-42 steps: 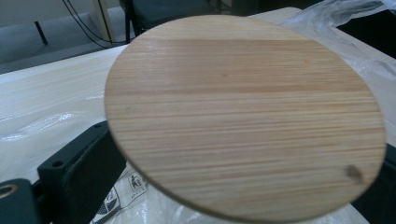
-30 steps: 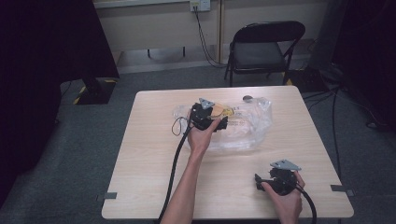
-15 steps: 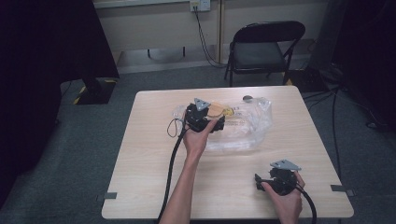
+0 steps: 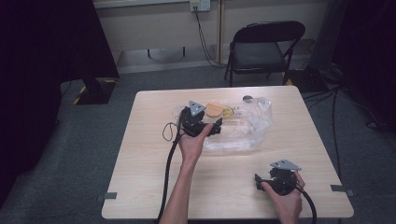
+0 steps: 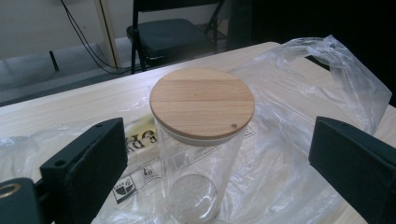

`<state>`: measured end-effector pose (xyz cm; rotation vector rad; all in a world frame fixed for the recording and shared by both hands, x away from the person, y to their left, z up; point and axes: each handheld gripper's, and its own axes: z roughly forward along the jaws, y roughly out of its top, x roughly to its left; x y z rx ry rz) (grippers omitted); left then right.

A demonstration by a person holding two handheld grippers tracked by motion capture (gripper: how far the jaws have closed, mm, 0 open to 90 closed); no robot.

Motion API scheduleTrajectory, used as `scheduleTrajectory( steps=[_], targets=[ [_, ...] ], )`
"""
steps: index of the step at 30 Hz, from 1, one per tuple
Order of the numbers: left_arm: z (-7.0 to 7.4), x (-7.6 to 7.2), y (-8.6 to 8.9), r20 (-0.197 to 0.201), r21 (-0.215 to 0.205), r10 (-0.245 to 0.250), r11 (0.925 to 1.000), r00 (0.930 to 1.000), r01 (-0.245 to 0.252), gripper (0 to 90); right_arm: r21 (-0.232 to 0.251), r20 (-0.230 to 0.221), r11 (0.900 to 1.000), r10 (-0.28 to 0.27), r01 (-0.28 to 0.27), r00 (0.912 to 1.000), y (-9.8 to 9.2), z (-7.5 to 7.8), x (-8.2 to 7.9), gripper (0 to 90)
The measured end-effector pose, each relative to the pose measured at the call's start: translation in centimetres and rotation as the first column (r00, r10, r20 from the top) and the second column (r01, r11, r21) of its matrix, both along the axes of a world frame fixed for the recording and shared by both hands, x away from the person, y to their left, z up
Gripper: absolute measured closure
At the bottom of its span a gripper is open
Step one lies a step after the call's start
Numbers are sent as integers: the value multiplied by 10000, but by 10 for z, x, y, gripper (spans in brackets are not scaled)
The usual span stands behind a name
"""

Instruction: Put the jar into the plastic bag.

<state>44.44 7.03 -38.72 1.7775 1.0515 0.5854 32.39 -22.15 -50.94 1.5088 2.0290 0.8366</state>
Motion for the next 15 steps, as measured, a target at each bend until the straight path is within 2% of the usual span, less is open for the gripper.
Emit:
scheduleTrajectory(
  steps=[9,15],
  targets=[
    [2,-21,13,198,-286,120,9995,9997,-114,39,-2,1,10000,-1,1,10000,0,0,0,25],
    [1,-40,20,389,-230,238,9995,9990,-229,40,-3,1,10000,-1,1,10000,0,0,0,25]
  ],
)
